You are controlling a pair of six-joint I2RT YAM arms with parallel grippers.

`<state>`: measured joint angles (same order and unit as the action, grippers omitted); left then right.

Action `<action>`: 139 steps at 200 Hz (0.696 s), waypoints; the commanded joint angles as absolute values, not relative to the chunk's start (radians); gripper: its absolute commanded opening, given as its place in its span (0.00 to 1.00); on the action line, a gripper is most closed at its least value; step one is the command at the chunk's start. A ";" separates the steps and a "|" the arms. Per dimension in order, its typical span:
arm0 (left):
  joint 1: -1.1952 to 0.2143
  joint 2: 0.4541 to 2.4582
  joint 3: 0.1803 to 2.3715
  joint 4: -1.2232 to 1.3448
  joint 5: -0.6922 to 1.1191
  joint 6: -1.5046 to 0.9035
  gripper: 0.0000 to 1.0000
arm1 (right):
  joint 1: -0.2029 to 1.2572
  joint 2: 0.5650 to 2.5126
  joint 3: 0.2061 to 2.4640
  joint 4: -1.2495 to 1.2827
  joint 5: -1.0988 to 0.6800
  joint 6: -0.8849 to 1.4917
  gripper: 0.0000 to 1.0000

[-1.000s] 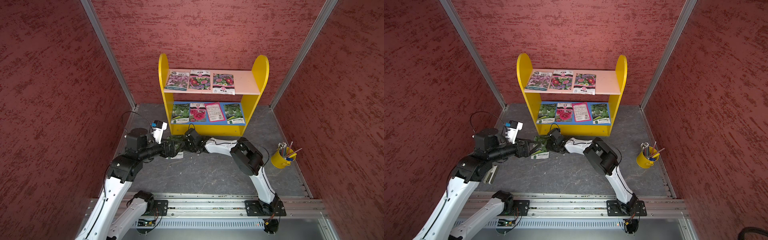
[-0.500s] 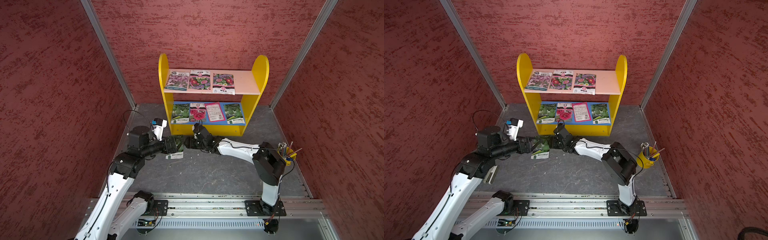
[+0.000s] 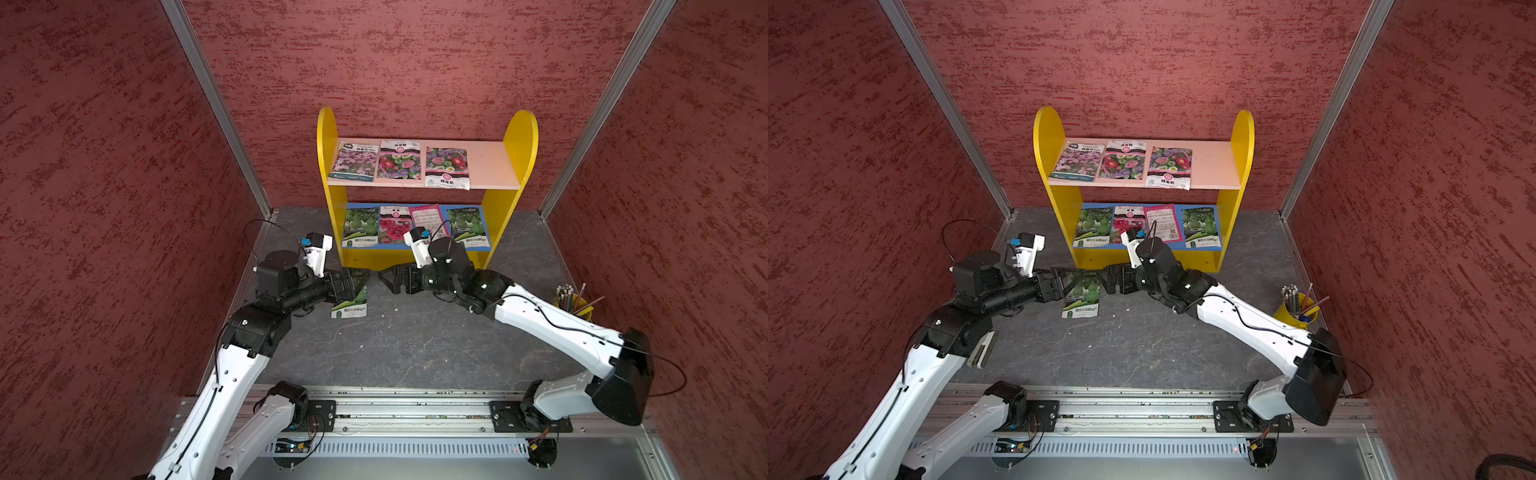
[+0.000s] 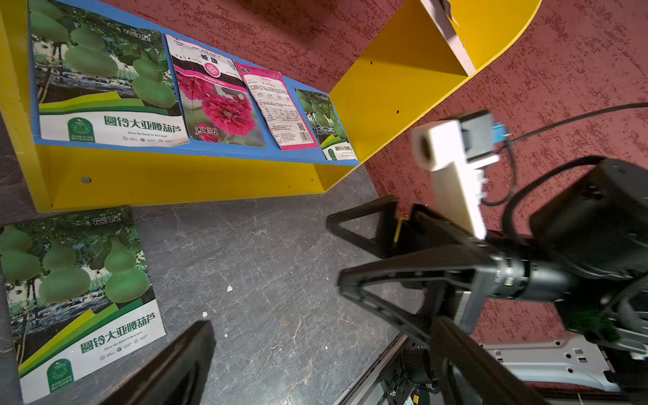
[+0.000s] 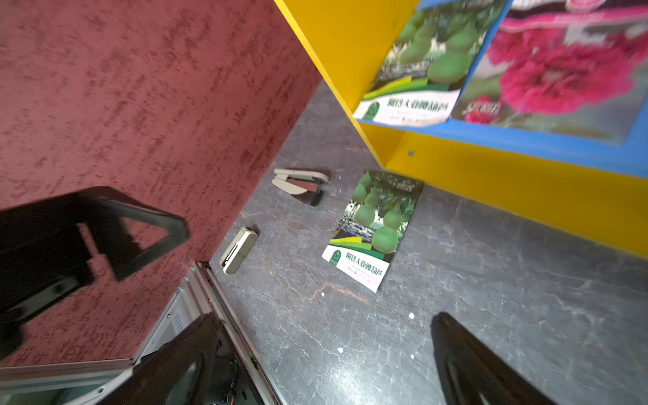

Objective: Take the seed bag off the shelf
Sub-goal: Place the seed packet at the center of the board.

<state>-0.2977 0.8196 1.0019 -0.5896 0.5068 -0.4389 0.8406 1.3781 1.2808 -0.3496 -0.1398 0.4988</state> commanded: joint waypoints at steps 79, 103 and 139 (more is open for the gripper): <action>-0.363 0.862 1.056 -0.537 0.496 -0.430 1.00 | 0.848 1.357 1.774 -0.770 0.149 0.163 0.98; -0.381 0.877 1.062 -0.541 0.489 -0.433 1.00 | 0.847 1.417 1.887 -0.775 0.231 0.089 0.98; -0.423 0.883 1.076 -0.543 0.460 -0.430 1.00 | 0.837 1.533 2.042 -0.746 0.372 -0.037 0.98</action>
